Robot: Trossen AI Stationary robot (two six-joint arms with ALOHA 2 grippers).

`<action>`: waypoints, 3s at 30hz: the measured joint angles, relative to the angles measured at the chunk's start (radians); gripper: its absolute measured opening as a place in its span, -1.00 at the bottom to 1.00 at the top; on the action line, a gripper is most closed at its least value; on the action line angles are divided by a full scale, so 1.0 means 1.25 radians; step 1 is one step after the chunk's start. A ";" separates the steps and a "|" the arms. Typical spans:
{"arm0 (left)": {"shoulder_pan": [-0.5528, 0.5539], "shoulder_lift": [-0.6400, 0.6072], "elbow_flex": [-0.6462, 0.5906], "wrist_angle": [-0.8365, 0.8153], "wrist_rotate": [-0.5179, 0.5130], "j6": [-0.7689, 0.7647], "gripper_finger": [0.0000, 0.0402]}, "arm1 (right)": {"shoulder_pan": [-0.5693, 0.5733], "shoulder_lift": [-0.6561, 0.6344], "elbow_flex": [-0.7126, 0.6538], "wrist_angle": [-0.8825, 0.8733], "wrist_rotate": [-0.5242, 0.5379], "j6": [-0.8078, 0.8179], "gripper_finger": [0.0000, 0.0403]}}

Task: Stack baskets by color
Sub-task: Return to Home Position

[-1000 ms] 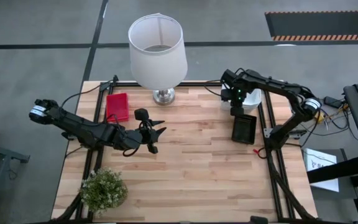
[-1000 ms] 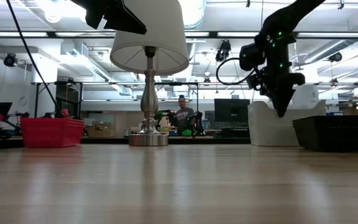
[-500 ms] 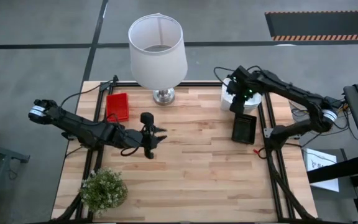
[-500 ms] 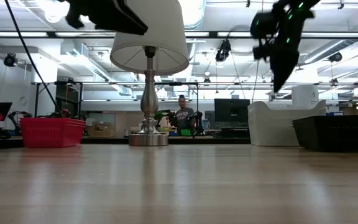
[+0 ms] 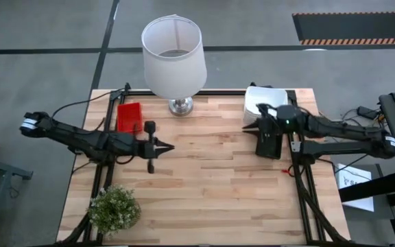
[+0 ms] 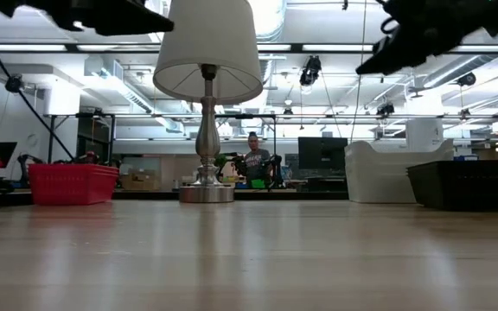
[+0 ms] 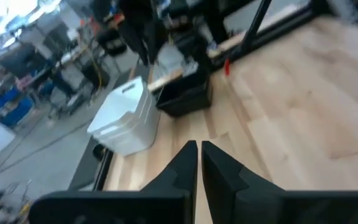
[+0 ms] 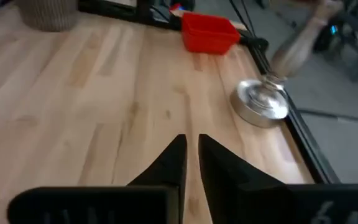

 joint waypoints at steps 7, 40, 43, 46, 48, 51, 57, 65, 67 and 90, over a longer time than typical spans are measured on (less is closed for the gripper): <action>0.004 -0.136 -0.149 0.126 0.011 -0.001 -0.99 | 0.015 -0.083 -0.188 0.203 -0.026 -0.025 -0.92; 0.004 -0.437 -0.469 0.366 -0.024 -0.023 -0.99 | 0.015 -0.548 -0.456 0.256 -0.072 -0.062 -0.96; 0.004 -0.446 -0.469 0.366 -0.024 -0.022 -0.99 | 0.015 -0.560 -0.469 0.250 -0.072 -0.063 -0.96; 0.004 -0.446 -0.469 0.367 -0.024 -0.022 -0.99 | 0.015 -0.557 -0.469 0.256 -0.069 -0.067 -0.96; 0.004 -0.447 -0.470 0.366 -0.035 -0.022 -0.99 | 0.015 -0.557 -0.469 0.255 -0.067 -0.063 -0.96; 0.004 -0.447 -0.470 0.367 -0.036 -0.022 -0.99 | 0.015 -0.560 -0.469 0.254 -0.066 -0.058 -0.96; 0.004 -0.444 -0.471 0.366 -0.035 -0.022 -0.99 | 0.015 -0.560 -0.469 0.253 -0.066 -0.060 -0.96; 0.004 -0.438 -0.471 0.365 -0.035 -0.021 -0.99 | 0.015 -0.560 -0.468 0.279 -0.063 -0.092 -0.96; 0.004 -0.433 -0.471 0.365 -0.035 -0.021 -0.99 | 0.015 -0.560 -0.467 0.286 -0.061 -0.100 -0.96; 0.004 -0.381 -0.473 0.364 -0.035 -0.021 -0.99 | 0.015 -0.555 -0.444 0.292 -0.191 -0.048 -0.96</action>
